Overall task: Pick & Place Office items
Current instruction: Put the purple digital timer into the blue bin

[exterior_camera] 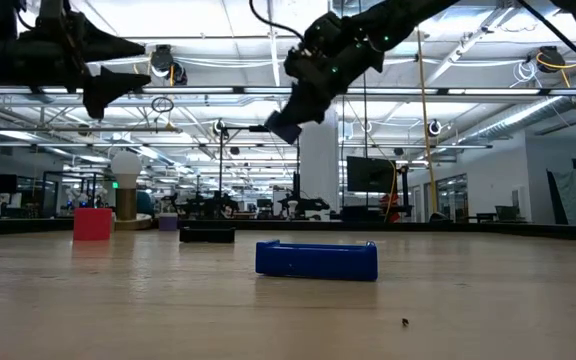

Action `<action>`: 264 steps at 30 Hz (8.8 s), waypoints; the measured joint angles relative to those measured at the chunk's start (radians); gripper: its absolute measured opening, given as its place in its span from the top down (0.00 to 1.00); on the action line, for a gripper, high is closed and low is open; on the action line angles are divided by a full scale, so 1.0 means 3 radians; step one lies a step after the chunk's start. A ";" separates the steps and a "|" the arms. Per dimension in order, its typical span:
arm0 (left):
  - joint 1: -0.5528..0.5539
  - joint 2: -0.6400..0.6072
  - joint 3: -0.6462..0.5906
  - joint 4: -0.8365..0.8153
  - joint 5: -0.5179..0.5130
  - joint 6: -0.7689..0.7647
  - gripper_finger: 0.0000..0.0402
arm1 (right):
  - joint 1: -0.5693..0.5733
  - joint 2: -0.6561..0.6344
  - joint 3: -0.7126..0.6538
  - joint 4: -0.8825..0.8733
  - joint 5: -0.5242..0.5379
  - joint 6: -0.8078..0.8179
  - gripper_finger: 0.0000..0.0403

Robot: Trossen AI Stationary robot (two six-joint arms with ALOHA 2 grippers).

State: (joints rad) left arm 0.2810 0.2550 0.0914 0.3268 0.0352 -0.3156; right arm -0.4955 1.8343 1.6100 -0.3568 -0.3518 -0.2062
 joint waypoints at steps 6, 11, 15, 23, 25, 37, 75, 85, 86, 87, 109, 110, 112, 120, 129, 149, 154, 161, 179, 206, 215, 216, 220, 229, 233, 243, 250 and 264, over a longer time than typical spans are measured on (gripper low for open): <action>0.0000 0.0000 0.0000 -0.0150 -0.0010 0.0009 0.35 | 0.0137 0.0001 0.0000 0.0601 -0.0153 0.0214 0.89; 0.0000 0.0000 0.0000 -0.0146 -0.0117 0.0126 0.35 | 0.0246 0.0003 0.0000 0.1226 -0.0376 0.0480 0.89; 0.0000 0.0000 0.0000 -0.0122 -0.0321 0.0281 0.35 | 0.0337 0.0003 0.0000 0.1822 -0.0523 0.0725 0.89; 0.0000 0.0000 0.0000 0.0388 -0.0468 0.0641 0.35 | 0.0620 0.0003 -0.0279 0.3192 -0.0500 0.0991 0.89; 0.0000 0.0000 0.0000 0.0516 -0.0469 0.0771 0.35 | 0.0666 0.0004 -0.0381 0.3477 -0.0451 0.1056 0.89; 0.0001 0.0633 0.0007 0.1328 -0.0207 0.0953 0.35 | 0.0927 0.0046 -0.0519 0.3893 0.0049 0.0911 0.89; 0.0525 0.2729 0.2239 0.0646 0.1604 0.0426 0.35 | 0.0748 -0.0416 -0.0516 0.3539 -0.0322 0.0797 0.89; 0.0477 0.2729 0.2239 0.0694 0.1544 0.0570 0.35 | 0.0761 -0.0416 -0.0516 0.3514 -0.0317 0.0797 0.89; 0.0477 0.2729 0.2239 0.0694 0.1539 0.0601 0.35 | 0.0761 -0.0416 -0.0516 0.3510 -0.0317 0.0797 0.89; 0.0477 0.2729 0.2239 0.0694 0.1531 0.0643 0.35 | 0.0762 -0.0413 -0.0516 0.3508 -0.0317 0.0797 0.89; 0.0228 0.2729 0.2238 0.0643 0.1099 0.0994 0.35 | 0.0763 -0.0371 -0.0518 0.3432 -0.0316 0.0786 0.89; 0.0209 0.2729 0.2238 0.0645 0.1086 0.1019 0.35 | 0.0763 -0.0371 -0.0518 0.3426 -0.0316 0.0786 0.89; 0.0183 0.2729 0.2239 0.0663 0.1073 0.1030 0.35 | 0.0763 -0.0371 -0.0518 0.3406 -0.0316 0.0786 0.89; 0.0164 0.2729 0.2239 0.0679 0.1027 0.1039 0.35 | 0.0777 -0.0339 -0.0518 0.3359 -0.0315 0.0780 0.89; 0.0164 0.2729 0.2238 0.0616 0.0996 0.1045 0.35 | 0.0786 -0.0320 -0.0518 0.3383 -0.0315 0.0761 0.89; 0.0164 0.2729 0.2238 0.0590 0.0977 0.1118 0.57 | 0.0786 -0.0320 -0.0518 0.3457 -0.0316 0.0789 0.89; 0.0164 0.2729 0.2238 0.0639 0.0977 0.1125 0.70 | 0.0786 -0.0321 -0.0518 0.3446 -0.0319 0.0789 0.89; 0.0164 0.2728 0.2238 0.0674 0.0986 0.1168 0.86 | 0.0786 -0.0320 -0.0518 0.3433 -0.0322 0.0830 0.89; 0.0164 0.2728 0.2238 0.0571 0.0899 0.1210 0.86 | 0.0785 -0.0320 -0.0518 0.3458 -0.0317 0.0838 0.76; 0.0171 0.2717 0.2232 0.0086 0.0926 0.1194 0.86 | 0.0776 -0.0503 -0.0524 0.3767 -0.0310 0.0627 0.50; 0.0108 0.2704 0.2226 -0.0341 0.0922 0.1196 0.86 | 0.0718 -0.0904 -0.0523 0.3504 -0.0321 0.0621 0.49; 0.0074 0.2706 0.2223 -0.0447 0.0923 0.1199 0.86 | 0.0718 -0.0952 -0.0523 0.3422 -0.0326 0.0597 0.49; -0.0053 0.2574 0.2244 -0.0755 0.0948 0.1150 0.86 | 0.0718 -0.1219 -0.0505 0.2927 -0.0326 0.0514 0.49; -0.0330 0.1999 0.2235 -0.1775 0.0890 0.0469 0.86 | 0.0771 -0.1447 -0.0515 0.1786 -0.0328 0.0388 0.50; -0.0458 0.1725 0.2232 -0.2236 0.0809 -0.0059 0.86 | 0.0870 -0.1425 -0.0565 0.1494 -0.0325 0.0373 0.51; -0.1248 0.1697 0.2235 -0.2861 0.0840 -0.0884 0.86 | 0.1094 -0.1655 -0.1368 0.2154 -0.0306 0.0720 0.51; -0.2016 0.1842 0.2237 -0.3228 0.0748 -0.1562 0.86 | 0.1211 -0.1956 -0.2331 0.3332 -0.0277 0.1241 0.52; -0.3420 0.1936 0.2238 -0.3655 0.0040 -0.2954 0.87 | 0.1836 -0.2019 -0.3649 0.4852 0.1258 0.1525 0.55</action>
State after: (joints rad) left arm -0.7450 0.8357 0.7628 -0.7697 0.0473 -1.2017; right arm 0.0555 1.2285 0.5153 1.0987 0.0258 0.2513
